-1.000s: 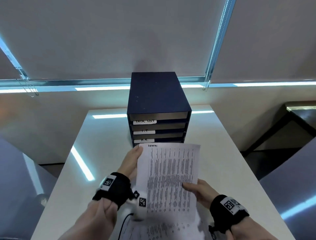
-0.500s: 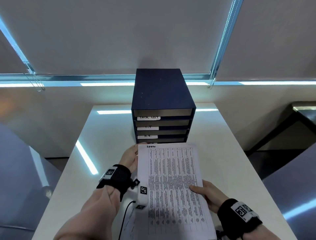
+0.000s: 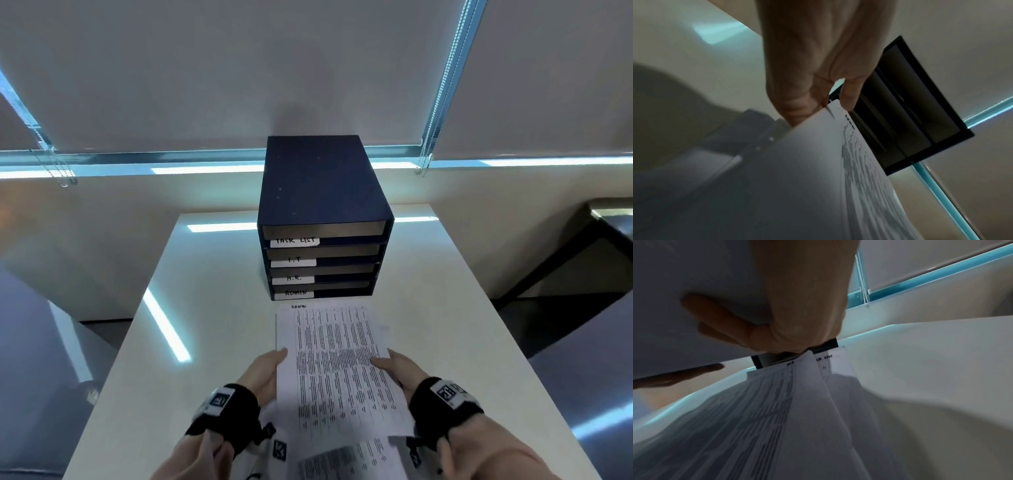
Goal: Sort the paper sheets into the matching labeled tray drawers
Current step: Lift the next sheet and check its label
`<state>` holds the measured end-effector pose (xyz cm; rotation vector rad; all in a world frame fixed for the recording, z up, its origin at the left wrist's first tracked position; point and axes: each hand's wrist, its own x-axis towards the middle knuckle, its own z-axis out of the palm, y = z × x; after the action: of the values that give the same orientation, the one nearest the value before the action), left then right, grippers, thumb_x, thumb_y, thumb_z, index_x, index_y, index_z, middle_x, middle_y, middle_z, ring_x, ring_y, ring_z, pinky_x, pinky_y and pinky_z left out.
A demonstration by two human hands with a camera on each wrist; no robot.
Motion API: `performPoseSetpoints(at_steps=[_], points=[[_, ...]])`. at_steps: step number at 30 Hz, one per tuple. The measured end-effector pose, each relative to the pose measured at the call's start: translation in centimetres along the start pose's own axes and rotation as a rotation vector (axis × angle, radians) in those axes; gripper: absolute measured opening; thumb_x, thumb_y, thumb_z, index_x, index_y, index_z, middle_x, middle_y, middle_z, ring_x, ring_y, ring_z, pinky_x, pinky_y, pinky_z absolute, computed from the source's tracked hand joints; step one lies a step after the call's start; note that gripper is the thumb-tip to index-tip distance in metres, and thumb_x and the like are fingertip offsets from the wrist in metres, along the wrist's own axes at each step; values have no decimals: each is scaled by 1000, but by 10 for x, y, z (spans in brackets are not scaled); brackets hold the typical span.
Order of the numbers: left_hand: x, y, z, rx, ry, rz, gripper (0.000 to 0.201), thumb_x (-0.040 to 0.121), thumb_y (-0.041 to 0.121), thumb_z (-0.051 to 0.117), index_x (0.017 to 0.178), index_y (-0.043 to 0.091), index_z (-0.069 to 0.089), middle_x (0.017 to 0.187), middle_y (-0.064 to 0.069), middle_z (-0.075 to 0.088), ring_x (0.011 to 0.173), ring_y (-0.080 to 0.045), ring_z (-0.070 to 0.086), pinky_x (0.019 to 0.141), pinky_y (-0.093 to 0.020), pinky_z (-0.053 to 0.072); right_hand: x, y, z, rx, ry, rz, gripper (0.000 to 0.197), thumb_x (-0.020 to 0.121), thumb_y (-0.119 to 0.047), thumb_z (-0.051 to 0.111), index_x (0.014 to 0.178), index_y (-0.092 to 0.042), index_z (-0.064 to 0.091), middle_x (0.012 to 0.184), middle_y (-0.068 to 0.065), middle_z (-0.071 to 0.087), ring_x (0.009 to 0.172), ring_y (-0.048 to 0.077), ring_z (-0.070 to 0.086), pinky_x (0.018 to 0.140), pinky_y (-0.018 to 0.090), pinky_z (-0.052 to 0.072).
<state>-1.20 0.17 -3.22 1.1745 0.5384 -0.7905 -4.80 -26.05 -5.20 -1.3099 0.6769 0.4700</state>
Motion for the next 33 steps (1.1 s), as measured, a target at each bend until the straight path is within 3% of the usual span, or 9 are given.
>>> performPoseSetpoints(at_steps=[5,7,15,19,21,24,27,30,33], points=[[19,-7,-16,41,-3,27,33,99,15,42,122,-6,53,114,-25,65,91,-37,67,64,-40,57,46,-42,14,-148,39,28,56,93,-16,58,143,-1,37,130,21,55,112,35,57,102,50,43],[25,-4,-19,74,-26,34,27,97,15,48,118,0,56,108,-20,69,84,-34,67,62,-41,57,80,-46,11,-215,25,-4,74,84,-28,67,146,-7,33,135,17,54,117,33,56,104,49,43],[62,5,-7,127,12,125,22,99,11,44,120,6,50,75,-15,61,45,-23,58,41,-28,50,128,-69,6,-153,85,-107,62,87,-24,66,143,-17,40,143,3,46,130,26,45,112,43,32],[91,16,-5,62,117,202,28,100,8,39,128,6,43,85,-14,54,46,-17,50,36,-22,42,107,-69,-2,-57,26,16,49,60,-40,87,93,-18,59,90,12,62,78,26,59,66,35,50],[104,24,-1,-2,156,232,26,100,6,38,125,8,44,89,-14,56,54,-20,52,35,-21,43,103,-66,-8,21,-24,89,34,76,-19,78,69,-18,45,62,6,49,53,23,54,47,27,47],[113,41,6,-89,133,260,20,98,5,41,116,5,49,90,-15,61,65,-26,57,41,-25,50,108,-69,-4,161,10,84,31,87,5,60,72,-13,40,47,3,47,38,19,54,34,20,44],[130,68,7,-268,121,253,11,99,4,40,94,2,50,86,-14,58,70,-22,63,56,-25,56,126,-83,13,394,65,68,18,90,13,49,99,-1,52,64,19,67,52,24,66,46,29,56],[143,84,11,-337,98,228,7,94,4,45,91,8,50,97,-8,56,82,-17,62,65,-26,57,143,-96,36,592,83,23,22,92,18,34,89,2,49,88,21,57,84,32,60,61,38,61],[138,85,4,-253,3,199,58,56,16,72,107,3,49,100,-10,58,76,-17,70,66,-29,58,141,-97,52,584,27,17,26,93,18,29,92,2,50,98,18,54,100,32,55,54,38,59]])
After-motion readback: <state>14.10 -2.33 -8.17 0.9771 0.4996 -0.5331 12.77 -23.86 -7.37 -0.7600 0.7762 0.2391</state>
